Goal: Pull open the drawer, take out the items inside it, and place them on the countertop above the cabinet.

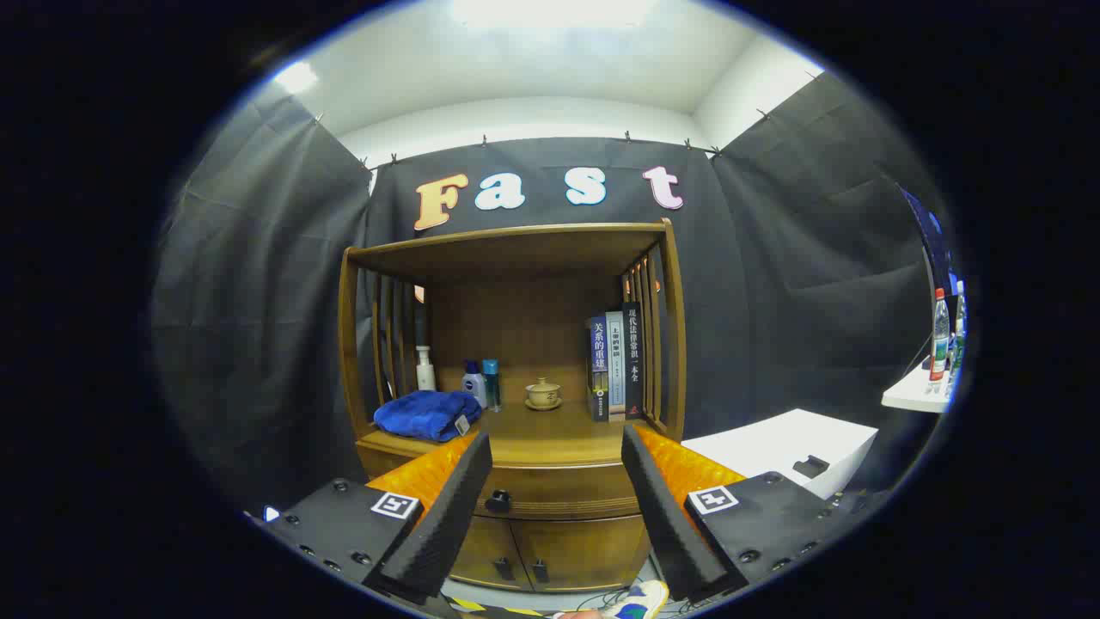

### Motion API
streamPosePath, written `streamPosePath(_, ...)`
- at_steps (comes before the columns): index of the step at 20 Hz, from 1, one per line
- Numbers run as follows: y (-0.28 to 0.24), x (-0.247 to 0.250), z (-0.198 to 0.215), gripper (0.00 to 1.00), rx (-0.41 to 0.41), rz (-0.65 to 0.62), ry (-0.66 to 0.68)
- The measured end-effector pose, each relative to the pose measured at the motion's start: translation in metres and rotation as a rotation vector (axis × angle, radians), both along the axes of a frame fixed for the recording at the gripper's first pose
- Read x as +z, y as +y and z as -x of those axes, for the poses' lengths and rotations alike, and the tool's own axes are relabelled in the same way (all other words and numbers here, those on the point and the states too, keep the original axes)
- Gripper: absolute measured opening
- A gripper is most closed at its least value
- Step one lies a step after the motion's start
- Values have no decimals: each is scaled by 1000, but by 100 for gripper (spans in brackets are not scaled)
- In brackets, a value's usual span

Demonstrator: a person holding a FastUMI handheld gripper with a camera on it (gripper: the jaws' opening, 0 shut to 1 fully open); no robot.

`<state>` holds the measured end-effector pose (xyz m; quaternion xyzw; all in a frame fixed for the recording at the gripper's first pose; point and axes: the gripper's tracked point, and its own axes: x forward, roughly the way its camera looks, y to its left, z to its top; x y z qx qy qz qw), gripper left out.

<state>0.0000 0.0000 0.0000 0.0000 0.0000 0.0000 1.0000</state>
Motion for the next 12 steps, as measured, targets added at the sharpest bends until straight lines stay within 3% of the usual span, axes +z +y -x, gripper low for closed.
streamPosePath(12, -3, 0, 1, 98, -26, -4, 2)
